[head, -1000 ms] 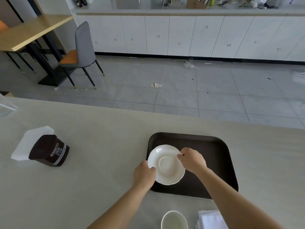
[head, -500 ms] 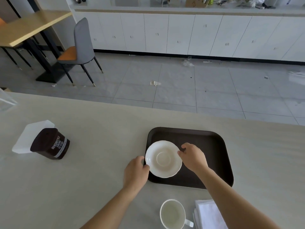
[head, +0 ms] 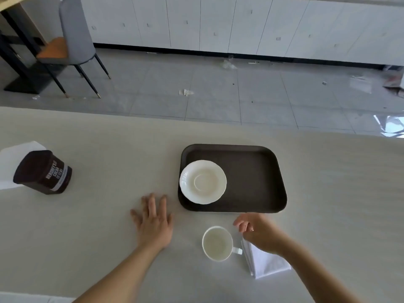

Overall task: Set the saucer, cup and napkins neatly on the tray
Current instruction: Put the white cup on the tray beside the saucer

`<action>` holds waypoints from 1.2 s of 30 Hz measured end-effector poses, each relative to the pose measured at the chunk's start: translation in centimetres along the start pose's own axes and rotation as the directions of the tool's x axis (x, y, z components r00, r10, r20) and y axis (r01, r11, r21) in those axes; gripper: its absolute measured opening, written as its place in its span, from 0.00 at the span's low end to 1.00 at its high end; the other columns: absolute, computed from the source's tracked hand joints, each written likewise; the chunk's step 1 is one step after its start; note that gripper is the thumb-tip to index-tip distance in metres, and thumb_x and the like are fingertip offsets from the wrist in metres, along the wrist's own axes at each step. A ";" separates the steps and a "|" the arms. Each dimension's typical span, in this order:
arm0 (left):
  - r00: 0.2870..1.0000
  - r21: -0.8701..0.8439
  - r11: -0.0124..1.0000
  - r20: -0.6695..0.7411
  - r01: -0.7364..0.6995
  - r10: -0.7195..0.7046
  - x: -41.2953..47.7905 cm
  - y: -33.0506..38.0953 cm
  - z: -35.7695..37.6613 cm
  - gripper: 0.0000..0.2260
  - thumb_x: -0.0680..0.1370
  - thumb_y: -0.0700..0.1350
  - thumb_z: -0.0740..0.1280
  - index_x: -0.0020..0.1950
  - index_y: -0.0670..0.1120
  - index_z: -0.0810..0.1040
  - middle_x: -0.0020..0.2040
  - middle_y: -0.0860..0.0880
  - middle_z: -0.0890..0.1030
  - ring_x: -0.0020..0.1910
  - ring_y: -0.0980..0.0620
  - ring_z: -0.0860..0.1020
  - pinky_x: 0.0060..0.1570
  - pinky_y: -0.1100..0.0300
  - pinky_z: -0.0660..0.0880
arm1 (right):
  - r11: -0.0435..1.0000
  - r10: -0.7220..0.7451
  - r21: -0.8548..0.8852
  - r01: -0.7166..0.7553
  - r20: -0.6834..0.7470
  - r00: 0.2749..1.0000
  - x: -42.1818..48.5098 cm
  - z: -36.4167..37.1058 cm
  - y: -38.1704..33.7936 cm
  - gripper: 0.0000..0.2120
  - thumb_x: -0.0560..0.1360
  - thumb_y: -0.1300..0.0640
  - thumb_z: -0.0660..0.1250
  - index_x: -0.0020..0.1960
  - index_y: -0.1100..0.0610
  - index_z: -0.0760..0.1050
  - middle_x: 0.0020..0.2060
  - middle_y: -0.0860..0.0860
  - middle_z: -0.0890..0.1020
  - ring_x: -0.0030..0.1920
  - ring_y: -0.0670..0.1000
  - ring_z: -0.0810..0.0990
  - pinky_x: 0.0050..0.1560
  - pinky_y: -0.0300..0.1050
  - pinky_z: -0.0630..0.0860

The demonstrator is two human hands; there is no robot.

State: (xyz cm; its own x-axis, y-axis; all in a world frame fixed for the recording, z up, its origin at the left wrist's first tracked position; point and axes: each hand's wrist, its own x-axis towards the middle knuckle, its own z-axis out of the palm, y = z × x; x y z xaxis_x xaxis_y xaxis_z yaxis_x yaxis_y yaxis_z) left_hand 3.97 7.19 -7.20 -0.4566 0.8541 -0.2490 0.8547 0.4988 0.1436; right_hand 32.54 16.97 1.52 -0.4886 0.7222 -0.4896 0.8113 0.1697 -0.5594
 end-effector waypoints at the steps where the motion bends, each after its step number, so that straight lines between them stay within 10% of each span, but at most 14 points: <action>1: 1.000 -0.004 1.000 0.009 0.010 -0.010 0.2 -0.2 0.2 0.27 0.82 0.53 0.55 0.80 0.50 0.54 0.80 0.40 0.53 0.79 0.38 0.48 0.72 0.30 0.46 | 1.000 -0.003 -0.011 0.004 0.038 0.999 -0.5 0.1 0.0 0.18 0.67 0.64 0.63 0.49 0.46 0.81 0.40 0.41 0.81 0.41 0.42 0.79 0.42 0.34 0.76; 12: 0.985 -0.046 0.999 -0.174 -0.007 -0.001 0.1 -0.6 1.5 0.28 0.77 0.56 0.51 0.74 0.48 0.69 0.76 0.40 0.65 0.77 0.38 0.59 0.71 0.30 0.51 | 0.983 -0.144 -0.108 0.146 0.020 0.989 -2.6 1.9 -0.7 0.13 0.66 0.46 0.76 0.49 0.48 0.81 0.40 0.38 0.77 0.38 0.42 0.77 0.41 0.32 0.74; 23: 0.967 -0.095 0.995 -0.253 -0.011 -0.014 0.4 -0.9 2.1 0.26 0.76 0.56 0.55 0.72 0.51 0.70 0.76 0.42 0.66 0.77 0.41 0.58 0.72 0.33 0.51 | 0.950 -0.313 -0.128 0.286 -0.353 0.882 -2.1 1.3 -0.5 0.05 0.70 0.62 0.76 0.43 0.52 0.85 0.36 0.47 0.81 0.32 0.44 0.74 0.34 0.37 0.72; 36: 0.971 -0.087 0.996 -0.239 0.012 -0.033 0.4 -0.9 2.2 0.28 0.75 0.58 0.53 0.74 0.53 0.67 0.77 0.43 0.64 0.78 0.42 0.57 0.73 0.34 0.49 | 0.999 -0.051 -0.027 0.044 -0.631 0.774 4.0 -3.6 1.9 0.03 0.72 0.62 0.74 0.44 0.56 0.86 0.34 0.51 0.78 0.32 0.52 0.75 0.33 0.36 0.67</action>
State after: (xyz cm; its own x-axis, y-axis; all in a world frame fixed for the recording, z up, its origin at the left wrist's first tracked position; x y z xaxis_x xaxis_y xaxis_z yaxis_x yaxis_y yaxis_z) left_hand 3.55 6.71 -9.53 -0.5300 0.8478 -0.0178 0.8244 0.5200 0.2234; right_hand 33.29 22.56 0.92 -0.2174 0.9735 0.0714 0.7973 0.2193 -0.5623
